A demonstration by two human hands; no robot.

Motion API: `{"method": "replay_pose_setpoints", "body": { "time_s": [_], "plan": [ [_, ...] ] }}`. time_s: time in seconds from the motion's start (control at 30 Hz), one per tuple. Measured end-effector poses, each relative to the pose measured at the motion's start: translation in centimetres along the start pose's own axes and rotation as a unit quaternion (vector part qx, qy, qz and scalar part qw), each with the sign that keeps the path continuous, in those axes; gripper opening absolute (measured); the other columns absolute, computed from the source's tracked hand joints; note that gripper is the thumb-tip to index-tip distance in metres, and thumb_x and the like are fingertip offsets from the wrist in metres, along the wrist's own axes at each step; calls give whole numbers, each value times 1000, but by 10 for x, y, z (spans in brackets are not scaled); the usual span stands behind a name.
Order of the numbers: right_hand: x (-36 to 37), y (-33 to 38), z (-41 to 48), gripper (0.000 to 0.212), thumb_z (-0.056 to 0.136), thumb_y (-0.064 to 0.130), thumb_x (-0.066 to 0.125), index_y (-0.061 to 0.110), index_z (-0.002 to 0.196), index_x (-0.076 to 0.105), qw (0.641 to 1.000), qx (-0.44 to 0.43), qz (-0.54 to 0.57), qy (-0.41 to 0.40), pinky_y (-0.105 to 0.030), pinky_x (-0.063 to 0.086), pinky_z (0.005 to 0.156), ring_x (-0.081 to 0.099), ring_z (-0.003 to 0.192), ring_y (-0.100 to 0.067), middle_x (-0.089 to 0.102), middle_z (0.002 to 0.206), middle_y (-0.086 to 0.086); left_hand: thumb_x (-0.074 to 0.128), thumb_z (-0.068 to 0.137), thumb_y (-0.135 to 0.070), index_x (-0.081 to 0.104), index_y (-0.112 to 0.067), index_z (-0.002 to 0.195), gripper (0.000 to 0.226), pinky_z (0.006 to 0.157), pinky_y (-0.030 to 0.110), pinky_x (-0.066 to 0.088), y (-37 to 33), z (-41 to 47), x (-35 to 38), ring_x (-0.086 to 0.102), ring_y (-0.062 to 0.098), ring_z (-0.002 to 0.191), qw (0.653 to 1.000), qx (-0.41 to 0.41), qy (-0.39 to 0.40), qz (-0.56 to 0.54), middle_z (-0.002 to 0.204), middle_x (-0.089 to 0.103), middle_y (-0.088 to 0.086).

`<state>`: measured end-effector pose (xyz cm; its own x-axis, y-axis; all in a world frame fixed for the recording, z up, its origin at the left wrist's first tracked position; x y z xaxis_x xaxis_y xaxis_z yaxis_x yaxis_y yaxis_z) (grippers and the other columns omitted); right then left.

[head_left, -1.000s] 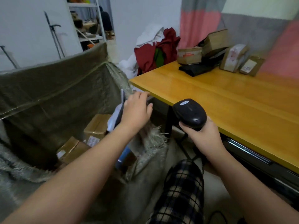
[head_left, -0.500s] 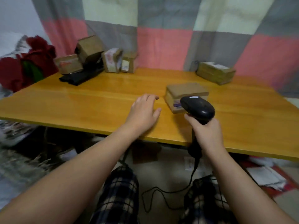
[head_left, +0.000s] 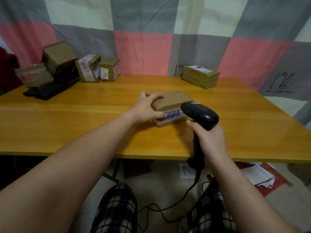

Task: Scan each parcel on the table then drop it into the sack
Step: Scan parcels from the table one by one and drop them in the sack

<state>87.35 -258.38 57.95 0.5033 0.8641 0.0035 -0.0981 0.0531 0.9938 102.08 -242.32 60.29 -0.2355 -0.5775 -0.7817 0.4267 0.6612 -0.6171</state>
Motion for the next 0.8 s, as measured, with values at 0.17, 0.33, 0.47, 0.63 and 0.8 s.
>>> {"method": "replay_pose_setpoints", "body": {
  "time_s": [0.17, 0.33, 0.47, 0.63, 0.8],
  "plan": [
    [7, -1, -7, 16, 80, 21, 76, 31, 89, 66, 1000, -19, 13, 10, -27, 44, 72, 61, 91, -10, 69, 90, 6, 58, 86, -54, 52, -32, 129, 48, 80, 21, 43, 13, -40, -17, 53, 8, 98, 988, -31, -28, -150, 116, 52, -8],
    [30, -8, -17, 17, 81, 19, 75, 32, 85, 65, 998, -36, 22, 40, -19, 43, 68, 60, 86, -1, 67, 85, 12, 34, 93, -64, 49, -23, 130, 57, 80, 31, 49, 49, -59, -40, 60, 19, 98, 982, -137, -66, -108, 121, 58, 2],
    [41, -16, -25, 23, 81, 16, 75, 36, 85, 64, 997, -61, 24, 44, -6, 44, 67, 60, 81, 13, 67, 86, 16, 46, 97, -42, 49, -20, 135, 43, 101, 29, 39, 47, -64, -55, 48, 15, 113, 982, 8, -188, -5, 132, 43, 7],
    [42, -16, -26, 24, 83, 15, 72, 36, 81, 62, 996, -76, 9, 37, -1, 42, 64, 58, 75, 18, 65, 82, 16, 60, 76, -66, 39, -28, 137, 74, 87, 23, 38, 32, -72, -39, 43, 7, 105, 995, -7, -94, 25, 120, 36, -7],
    [44, -20, -26, 15, 82, 20, 74, 32, 88, 67, 994, -86, -46, 55, -2, 41, 65, 58, 78, 16, 66, 84, 16, 73, 78, -45, 44, -26, 122, 57, 87, 24, 42, 34, -65, -32, 48, 10, 98, 984, -25, -175, -29, 119, 42, -1]
  ]
}}
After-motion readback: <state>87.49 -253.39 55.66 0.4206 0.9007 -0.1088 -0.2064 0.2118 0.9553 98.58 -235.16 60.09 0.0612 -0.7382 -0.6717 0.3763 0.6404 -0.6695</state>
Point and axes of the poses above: each hand's wrist, its own z-axis towards the middle knuckle, its own x-axis out of the palm, y = z × x, the point moved 3 cm from there along z, towards the middle knuckle
